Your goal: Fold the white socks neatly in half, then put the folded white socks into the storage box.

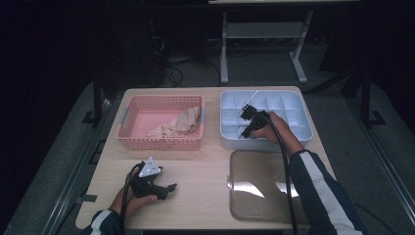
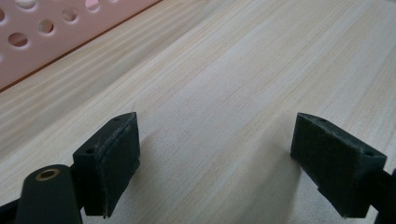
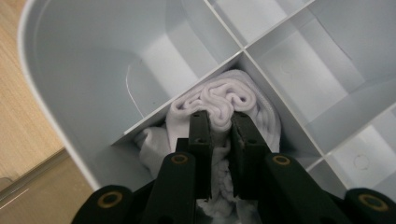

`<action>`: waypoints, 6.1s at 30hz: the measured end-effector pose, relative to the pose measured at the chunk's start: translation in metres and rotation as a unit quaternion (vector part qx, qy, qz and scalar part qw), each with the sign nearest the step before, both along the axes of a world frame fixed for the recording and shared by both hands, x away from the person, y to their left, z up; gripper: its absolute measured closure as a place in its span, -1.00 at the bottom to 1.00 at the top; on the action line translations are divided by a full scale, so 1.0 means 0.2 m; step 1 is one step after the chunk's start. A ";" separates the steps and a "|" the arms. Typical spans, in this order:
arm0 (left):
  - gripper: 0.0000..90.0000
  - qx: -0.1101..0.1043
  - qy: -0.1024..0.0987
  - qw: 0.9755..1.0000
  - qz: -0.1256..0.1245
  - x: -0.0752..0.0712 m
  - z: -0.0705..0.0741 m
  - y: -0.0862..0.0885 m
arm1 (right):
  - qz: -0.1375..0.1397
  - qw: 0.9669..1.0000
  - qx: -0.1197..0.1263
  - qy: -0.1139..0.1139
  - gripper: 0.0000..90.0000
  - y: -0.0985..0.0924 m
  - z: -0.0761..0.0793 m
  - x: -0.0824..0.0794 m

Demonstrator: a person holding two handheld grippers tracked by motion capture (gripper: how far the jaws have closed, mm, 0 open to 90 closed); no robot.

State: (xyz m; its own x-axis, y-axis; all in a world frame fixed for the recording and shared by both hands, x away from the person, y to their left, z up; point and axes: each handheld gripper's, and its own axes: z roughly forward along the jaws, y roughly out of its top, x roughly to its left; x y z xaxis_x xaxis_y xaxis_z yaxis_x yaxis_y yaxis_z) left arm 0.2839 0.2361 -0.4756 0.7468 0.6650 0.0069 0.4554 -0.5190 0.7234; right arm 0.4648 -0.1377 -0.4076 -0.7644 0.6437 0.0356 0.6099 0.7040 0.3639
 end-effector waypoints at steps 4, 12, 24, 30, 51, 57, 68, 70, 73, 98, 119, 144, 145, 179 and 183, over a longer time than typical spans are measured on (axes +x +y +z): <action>-0.67 0.000 0.000 1.000 0.001 0.00 0.00 0.00 | 0.000 1.000 0.003 0.007 0.78 0.00 -0.02 0.01; -0.67 -0.003 0.001 1.000 0.002 0.00 0.00 0.00 | 0.009 1.000 0.010 -0.019 0.62 -0.01 0.02 -0.03; -0.67 0.000 -0.001 1.000 -0.007 0.00 0.00 0.00 | 0.020 0.992 0.058 -0.108 0.20 -0.04 0.21 -0.20; -0.67 0.001 -0.002 1.000 -0.012 -0.01 0.00 0.00 | 0.063 0.979 0.110 -0.157 0.07 0.02 0.28 -0.39; -0.65 0.023 0.013 1.000 0.017 0.02 0.03 0.02 | 0.211 0.957 0.148 -0.131 -0.31 0.43 -0.19 -0.83; -0.52 0.006 -0.018 1.000 0.025 0.02 0.15 0.06 | 0.215 0.958 0.149 -0.120 -0.35 0.45 -0.22 -0.86; -0.55 -0.012 -0.065 0.995 0.076 0.16 0.41 0.16 | 0.207 0.959 0.151 -0.120 -0.35 0.37 -0.21 -0.89; -0.55 -0.015 -0.067 0.994 0.080 0.21 0.45 0.17 | 0.207 0.960 0.146 -0.118 -0.34 0.36 -0.22 -0.90; -0.55 0.001 -0.076 0.993 0.085 0.30 0.50 0.17 | 0.223 0.957 0.140 -0.125 -0.34 0.35 -0.22 -0.90; -0.49 0.111 0.057 0.992 0.013 0.94 0.41 -0.03 | 0.230 0.956 0.139 -0.118 -0.30 0.33 -0.22 -0.92; -0.32 0.228 0.162 0.957 -0.077 1.12 0.22 -0.15 | 0.235 0.956 0.138 -0.110 -0.30 0.32 -0.21 -0.92; 0.65 0.136 -0.022 0.989 0.046 0.90 0.53 0.03 | 0.231 0.952 0.158 -0.123 -0.31 0.29 -0.16 -0.92; 0.64 0.132 -0.027 0.990 0.048 0.89 0.55 0.04 | 0.232 0.952 0.157 -0.124 -0.31 0.29 -0.15 -0.91; 0.65 -0.016 -0.083 0.993 -0.083 0.01 0.61 -0.09 | 0.214 0.951 0.180 -0.132 -0.31 0.30 -0.10 -0.89; 0.65 -0.005 -0.052 0.994 -0.098 -0.03 0.48 -0.14 | 0.217 0.950 0.177 -0.136 -0.30 0.30 -0.10 -0.89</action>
State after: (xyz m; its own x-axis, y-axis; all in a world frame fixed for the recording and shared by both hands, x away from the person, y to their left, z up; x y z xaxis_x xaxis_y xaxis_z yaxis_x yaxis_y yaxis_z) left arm 0.2777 0.2088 -0.3805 0.8577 0.5069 0.0860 0.2680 -0.5836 0.7665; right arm 0.2874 -0.0781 -0.4274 -0.9671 0.2504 -0.0450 0.1403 0.6725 0.7267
